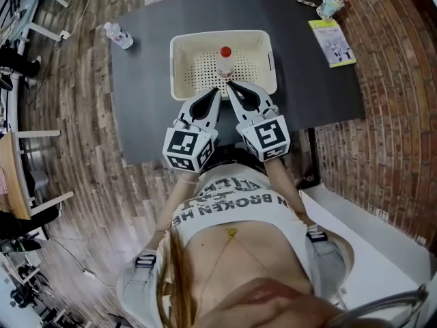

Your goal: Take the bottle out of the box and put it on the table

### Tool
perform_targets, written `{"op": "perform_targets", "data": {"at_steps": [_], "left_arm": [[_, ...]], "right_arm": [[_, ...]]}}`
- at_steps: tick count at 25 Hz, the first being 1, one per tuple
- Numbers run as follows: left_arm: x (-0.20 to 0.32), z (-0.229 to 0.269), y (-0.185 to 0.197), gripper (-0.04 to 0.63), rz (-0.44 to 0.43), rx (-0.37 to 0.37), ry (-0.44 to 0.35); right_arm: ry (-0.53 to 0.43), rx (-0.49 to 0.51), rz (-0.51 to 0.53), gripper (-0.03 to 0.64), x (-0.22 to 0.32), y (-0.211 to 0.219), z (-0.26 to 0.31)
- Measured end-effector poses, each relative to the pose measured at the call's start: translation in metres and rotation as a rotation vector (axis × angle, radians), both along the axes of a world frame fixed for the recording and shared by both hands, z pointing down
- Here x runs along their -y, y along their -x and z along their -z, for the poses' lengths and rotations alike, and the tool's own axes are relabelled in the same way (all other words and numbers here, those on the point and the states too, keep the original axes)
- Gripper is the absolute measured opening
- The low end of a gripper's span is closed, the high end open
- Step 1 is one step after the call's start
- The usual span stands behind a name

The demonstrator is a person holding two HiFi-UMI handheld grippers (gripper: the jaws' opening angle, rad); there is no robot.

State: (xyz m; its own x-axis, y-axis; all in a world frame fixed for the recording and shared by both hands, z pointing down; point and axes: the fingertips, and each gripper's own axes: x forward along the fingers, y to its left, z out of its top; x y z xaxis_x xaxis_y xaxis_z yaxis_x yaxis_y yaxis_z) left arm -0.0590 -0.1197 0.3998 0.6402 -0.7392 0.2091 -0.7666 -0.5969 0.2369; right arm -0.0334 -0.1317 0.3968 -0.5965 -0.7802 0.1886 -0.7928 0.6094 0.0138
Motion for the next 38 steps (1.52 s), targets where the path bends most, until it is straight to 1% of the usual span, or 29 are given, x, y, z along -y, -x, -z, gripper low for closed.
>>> {"op": "perform_targets", "data": {"at_steps": [5,8,12,15,18,21,26,34,38], "left_arm": [[0.013,-0.007,0.034,0.005,-0.023,-0.002,0.016],[0.016,-0.014,0.048,0.005,-0.045,-0.006,0.026],[0.017,-0.022,0.056,0.005,-0.074,-0.022,0.03],[0.019,-0.025,0.063,0.005,-0.077,-0.009,0.031],[0.022,-0.024,0.066,0.005,-0.061,0.006,0.017],[0.027,-0.023,0.062,0.005,-0.037,-0.007,0.022],[0.036,-0.019,0.042,0.005,-0.013,-0.007,0.023],[0.039,-0.02,0.013,0.005,0.041,0.005,0.031],[0.037,-0.019,0.005,0.005,0.064,0.001,0.026]], "right_arm": [[0.014,-0.016,-0.044,0.009,0.009,0.024,-0.007],[0.019,-0.024,-0.068,0.009,0.011,0.035,-0.012],[0.02,-0.046,-0.088,0.009,0.014,0.043,-0.019],[0.026,-0.064,-0.099,0.009,0.018,0.047,-0.022],[0.027,-0.073,-0.102,0.009,0.021,0.046,-0.021],[0.027,-0.063,-0.084,0.009,0.025,0.042,-0.02],[0.034,-0.046,-0.046,0.009,0.034,0.027,-0.016],[0.039,-0.063,0.017,0.009,0.037,-0.002,-0.016],[0.042,-0.068,0.053,0.009,0.037,-0.007,-0.018]]}}
